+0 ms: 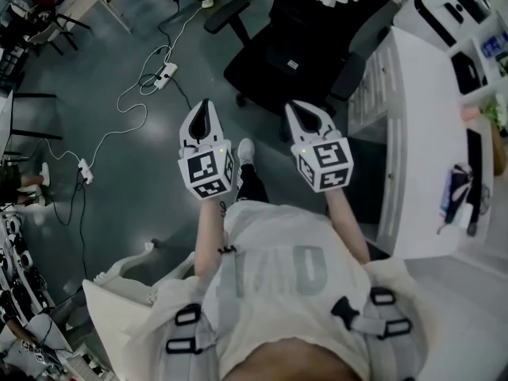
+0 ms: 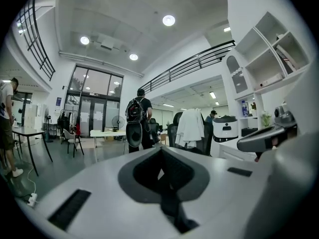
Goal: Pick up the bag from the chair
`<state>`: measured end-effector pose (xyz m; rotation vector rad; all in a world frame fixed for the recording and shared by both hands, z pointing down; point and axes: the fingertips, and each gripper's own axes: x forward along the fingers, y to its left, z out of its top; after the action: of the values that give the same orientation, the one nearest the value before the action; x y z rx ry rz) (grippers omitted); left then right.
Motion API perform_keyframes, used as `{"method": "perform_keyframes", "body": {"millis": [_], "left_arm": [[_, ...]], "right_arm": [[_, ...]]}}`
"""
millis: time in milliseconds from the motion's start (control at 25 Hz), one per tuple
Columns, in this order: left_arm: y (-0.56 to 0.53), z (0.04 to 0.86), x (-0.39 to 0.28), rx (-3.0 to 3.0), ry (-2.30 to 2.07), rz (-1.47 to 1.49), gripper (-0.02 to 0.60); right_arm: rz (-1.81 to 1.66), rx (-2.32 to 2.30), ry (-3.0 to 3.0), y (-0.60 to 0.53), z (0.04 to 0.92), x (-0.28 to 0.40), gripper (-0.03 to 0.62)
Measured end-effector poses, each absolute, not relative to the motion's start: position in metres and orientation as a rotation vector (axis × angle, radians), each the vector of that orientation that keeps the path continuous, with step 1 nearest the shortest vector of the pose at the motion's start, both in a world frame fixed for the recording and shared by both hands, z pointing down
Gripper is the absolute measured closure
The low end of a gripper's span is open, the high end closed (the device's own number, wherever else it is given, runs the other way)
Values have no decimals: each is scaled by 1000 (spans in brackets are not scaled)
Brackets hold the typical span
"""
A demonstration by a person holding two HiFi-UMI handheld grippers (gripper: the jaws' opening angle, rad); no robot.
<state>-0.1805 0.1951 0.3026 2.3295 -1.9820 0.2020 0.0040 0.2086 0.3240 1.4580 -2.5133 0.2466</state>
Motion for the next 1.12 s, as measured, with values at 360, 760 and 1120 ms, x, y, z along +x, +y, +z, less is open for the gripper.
{"method": "perform_keyframes", "body": {"millis": [360,760,1120], "left_arm": [[75,306,-216,2349,-1910,211,576],[-61,313,-243,2496,-1785,257,576],[-115,331,-248,2537,-1702,261,575]], "right_arm": [[272,1496,-2457,91,324,-35,589],[299,1553,-2372,-39,334,-79,589],[323,1617,-2317,-93,343,-89,589]]}}
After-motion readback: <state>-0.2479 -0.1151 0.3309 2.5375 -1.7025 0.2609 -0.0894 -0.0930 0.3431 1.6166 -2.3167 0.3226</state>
